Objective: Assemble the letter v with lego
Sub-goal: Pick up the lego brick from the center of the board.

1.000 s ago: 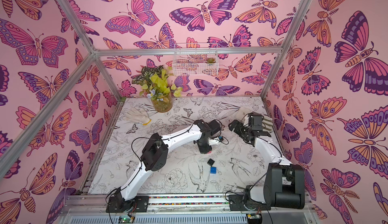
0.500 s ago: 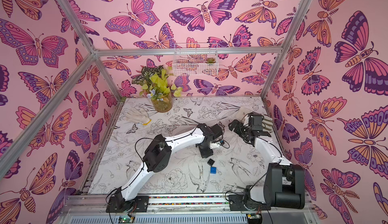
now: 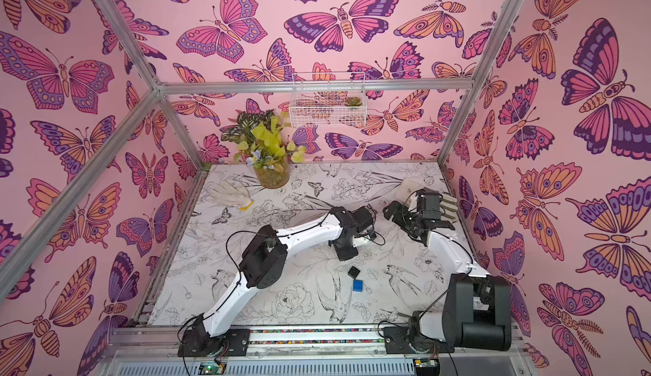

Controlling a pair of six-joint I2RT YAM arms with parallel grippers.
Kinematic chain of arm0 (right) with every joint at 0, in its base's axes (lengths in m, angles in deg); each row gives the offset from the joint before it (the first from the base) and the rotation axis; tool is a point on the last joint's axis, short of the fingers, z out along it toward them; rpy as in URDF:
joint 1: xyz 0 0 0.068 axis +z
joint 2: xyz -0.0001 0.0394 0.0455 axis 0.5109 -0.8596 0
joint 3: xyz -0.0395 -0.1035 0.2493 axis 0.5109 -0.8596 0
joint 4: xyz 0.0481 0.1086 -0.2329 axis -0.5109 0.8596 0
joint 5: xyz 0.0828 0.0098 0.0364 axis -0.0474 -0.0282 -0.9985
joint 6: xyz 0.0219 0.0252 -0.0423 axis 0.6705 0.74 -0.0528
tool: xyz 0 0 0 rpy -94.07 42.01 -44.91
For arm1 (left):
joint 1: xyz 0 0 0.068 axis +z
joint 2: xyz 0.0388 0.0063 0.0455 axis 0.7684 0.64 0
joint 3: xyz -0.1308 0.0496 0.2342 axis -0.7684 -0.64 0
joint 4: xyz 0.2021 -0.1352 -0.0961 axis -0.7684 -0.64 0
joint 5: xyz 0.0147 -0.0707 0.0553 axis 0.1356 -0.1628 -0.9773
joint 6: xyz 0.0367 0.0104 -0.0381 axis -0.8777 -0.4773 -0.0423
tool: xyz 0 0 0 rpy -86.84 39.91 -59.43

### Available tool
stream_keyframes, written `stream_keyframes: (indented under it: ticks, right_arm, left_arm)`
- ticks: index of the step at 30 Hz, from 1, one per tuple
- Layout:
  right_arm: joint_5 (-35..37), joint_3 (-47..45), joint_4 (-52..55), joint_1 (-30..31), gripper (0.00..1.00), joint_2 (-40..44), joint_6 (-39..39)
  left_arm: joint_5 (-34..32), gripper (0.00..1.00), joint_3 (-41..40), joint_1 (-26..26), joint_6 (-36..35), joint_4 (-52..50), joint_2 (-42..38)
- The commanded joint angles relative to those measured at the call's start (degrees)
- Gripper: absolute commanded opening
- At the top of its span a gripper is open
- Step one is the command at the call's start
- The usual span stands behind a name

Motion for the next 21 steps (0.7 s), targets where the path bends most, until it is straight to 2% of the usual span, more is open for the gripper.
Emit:
stream_keyframes:
  ticks: [1,13,21]
  right_arm:
    - [-0.61,-0.47,0.18,0.41,0.99,0.83,-0.02]
    - [-0.86,-0.42,0.1,0.45,0.99,0.68,-0.13]
    - [-0.86,-0.51,0.1,0.5,0.99,0.6,-0.11]
  left_arm:
    - [1.65,0.42,-1.93,0.49,0.31,0.62,0.79]
    - [3.53,0.46,-1.76,0.56,0.83,1.8,1.32]
    - [3.53,0.45,-2.46,0.69,1.4,3.24,1.46]
